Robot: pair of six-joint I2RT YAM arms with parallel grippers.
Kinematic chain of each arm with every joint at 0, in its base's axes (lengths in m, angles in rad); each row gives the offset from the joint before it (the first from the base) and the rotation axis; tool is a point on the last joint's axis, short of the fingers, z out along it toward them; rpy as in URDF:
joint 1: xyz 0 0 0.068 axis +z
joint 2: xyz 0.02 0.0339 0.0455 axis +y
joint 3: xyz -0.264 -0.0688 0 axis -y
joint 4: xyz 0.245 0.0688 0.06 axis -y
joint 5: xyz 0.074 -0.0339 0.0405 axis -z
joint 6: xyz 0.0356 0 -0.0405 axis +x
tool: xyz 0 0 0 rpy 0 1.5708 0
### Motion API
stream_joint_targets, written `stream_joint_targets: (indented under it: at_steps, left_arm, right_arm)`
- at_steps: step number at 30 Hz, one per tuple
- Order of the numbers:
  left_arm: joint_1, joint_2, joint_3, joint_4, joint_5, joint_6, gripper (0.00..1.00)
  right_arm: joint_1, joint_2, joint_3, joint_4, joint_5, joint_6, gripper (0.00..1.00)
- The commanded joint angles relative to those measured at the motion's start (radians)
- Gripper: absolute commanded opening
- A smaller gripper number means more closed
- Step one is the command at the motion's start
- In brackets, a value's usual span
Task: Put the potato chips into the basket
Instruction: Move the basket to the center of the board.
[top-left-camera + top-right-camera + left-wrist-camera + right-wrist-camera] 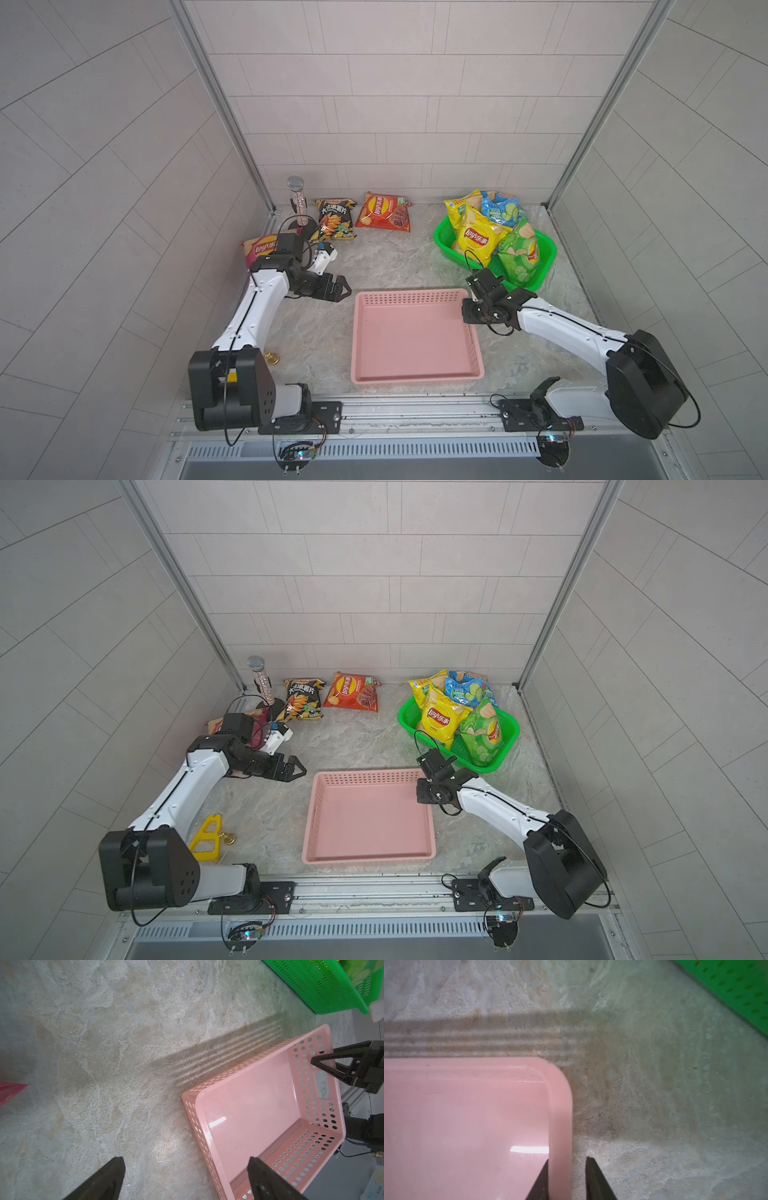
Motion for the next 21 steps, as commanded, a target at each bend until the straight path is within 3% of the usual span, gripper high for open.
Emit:
stream_joint_targets:
  at_steps: [1, 3, 9, 17, 21]
  left_arm:
    - [0.005, 0.005, -0.010, -0.002, -0.004, 0.007, 1.00]
    - [0.005, 0.004, -0.010, -0.003, -0.004, 0.006, 1.00]
    - [0.005, 0.005, -0.010, -0.002, -0.006, 0.006, 1.00]
    - [0.005, 0.002, -0.006, -0.001, -0.012, 0.004, 1.00]
    - [0.005, 0.001, 0.004, 0.002, -0.028, 0.004, 1.00]
  right_arm:
    - [0.004, 0.008, 0.028, 0.050, 0.027, 0.026, 0.21]
    - [0.005, 0.018, 0.040, 0.067, 0.042, 0.044, 0.12]
    - [0.004, 0.073, 0.090, 0.114, 0.069, 0.082, 0.01]
    - [0.004, 0.250, 0.209, 0.146, 0.077, 0.057, 0.02]
    - [0.004, 0.308, 0.243, 0.174, 0.088, 0.060, 0.11]
